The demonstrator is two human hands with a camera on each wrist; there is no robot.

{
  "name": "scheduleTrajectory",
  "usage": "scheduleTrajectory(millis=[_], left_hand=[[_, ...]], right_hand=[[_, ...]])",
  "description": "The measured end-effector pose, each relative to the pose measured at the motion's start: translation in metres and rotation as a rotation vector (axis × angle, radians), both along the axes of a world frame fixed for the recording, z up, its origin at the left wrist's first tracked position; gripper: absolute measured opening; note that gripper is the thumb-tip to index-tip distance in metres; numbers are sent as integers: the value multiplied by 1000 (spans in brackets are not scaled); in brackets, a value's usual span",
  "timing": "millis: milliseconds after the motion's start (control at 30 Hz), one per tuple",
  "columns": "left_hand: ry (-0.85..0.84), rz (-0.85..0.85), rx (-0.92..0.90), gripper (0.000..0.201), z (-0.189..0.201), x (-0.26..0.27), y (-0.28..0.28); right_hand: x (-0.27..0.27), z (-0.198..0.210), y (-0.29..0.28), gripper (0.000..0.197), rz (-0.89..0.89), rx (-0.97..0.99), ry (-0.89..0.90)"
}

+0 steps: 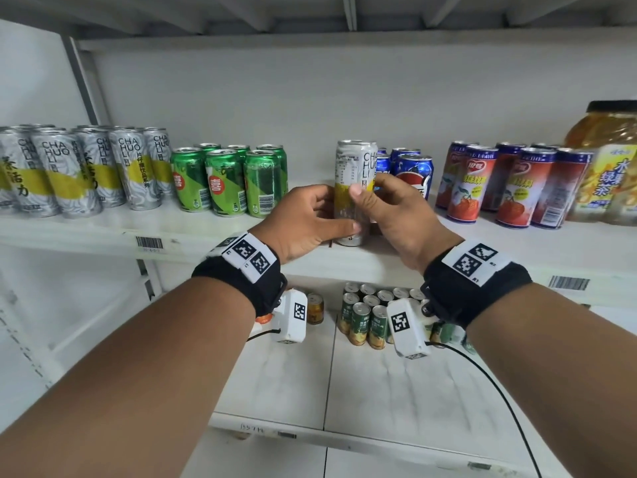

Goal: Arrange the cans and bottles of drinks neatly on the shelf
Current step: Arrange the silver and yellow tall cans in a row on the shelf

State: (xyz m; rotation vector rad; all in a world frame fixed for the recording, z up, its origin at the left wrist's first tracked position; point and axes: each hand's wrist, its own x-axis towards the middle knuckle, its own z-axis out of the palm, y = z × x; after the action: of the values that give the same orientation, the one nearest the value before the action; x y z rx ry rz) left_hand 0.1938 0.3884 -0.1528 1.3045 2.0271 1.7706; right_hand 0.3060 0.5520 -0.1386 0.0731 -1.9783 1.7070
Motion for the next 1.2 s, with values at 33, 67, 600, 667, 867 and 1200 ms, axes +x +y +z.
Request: scheduleTrajectory(millis=[33, 67, 600, 667, 867, 1200], left_hand=[[37, 29, 2, 51, -1, 1, -1], [69, 58, 9, 50, -2, 1, -2], [130, 75, -39, 54, 2, -5, 2], [121, 75, -35, 49, 2, -5, 2], [28, 82, 57, 70, 2, -4, 0], [91, 90, -14, 59, 4, 2, 0]], right_hand=[[0, 0, -1, 42, 27, -10, 7], [0, 0, -4, 38, 65, -27, 13], [1, -5, 1, 65, 63, 144, 135], [0, -6, 2, 64, 63, 113, 140], [-2, -5, -4, 48, 18, 52, 154], [2, -2, -3, 49, 21, -15, 145]])
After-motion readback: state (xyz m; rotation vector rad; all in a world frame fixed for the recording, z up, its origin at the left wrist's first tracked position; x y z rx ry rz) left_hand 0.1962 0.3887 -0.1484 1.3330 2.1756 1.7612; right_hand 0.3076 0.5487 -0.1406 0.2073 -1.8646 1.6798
